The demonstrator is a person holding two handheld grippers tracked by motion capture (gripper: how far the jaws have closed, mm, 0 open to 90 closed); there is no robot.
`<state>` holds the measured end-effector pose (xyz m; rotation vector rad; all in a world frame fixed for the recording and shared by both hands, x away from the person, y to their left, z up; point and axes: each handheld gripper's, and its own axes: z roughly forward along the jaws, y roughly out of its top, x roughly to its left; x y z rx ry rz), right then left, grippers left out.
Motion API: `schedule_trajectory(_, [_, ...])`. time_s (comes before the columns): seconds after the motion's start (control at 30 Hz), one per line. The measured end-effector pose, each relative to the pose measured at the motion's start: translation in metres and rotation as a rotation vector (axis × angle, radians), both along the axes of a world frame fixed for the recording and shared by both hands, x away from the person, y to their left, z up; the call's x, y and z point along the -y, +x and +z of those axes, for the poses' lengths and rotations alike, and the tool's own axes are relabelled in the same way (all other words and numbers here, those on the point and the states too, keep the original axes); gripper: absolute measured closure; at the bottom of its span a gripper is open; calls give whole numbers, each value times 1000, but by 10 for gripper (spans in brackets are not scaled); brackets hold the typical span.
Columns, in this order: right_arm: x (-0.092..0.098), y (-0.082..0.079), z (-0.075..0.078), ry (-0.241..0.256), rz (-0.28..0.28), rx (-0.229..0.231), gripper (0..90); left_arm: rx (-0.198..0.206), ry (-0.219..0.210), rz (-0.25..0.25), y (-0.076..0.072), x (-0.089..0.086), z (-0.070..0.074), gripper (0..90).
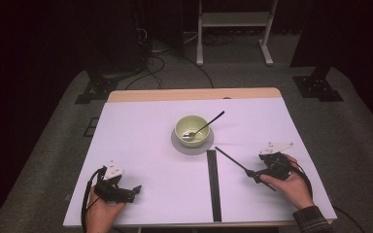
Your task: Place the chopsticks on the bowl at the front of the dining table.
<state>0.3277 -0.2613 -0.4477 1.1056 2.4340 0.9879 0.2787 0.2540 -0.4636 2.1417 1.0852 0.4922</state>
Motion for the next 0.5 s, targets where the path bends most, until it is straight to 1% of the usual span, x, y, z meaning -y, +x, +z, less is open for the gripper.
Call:
schedule_trajectory(0.33, [-8, 5, 1, 2, 14, 3, 160, 0, 0, 0, 0, 0, 0, 0])
schedule_trajectory(0.37, [-9, 5, 1, 1, 14, 2, 171, 0, 0, 0, 0, 0, 0, 0])
schedule_trajectory(0.4, [-9, 5, 1, 2, 15, 3, 201, 0, 0, 0, 0, 0, 0, 0])
schedule_trajectory(0.5, [-10, 6, 2, 7, 17, 8, 220, 0, 0, 0, 0, 0, 0, 0])
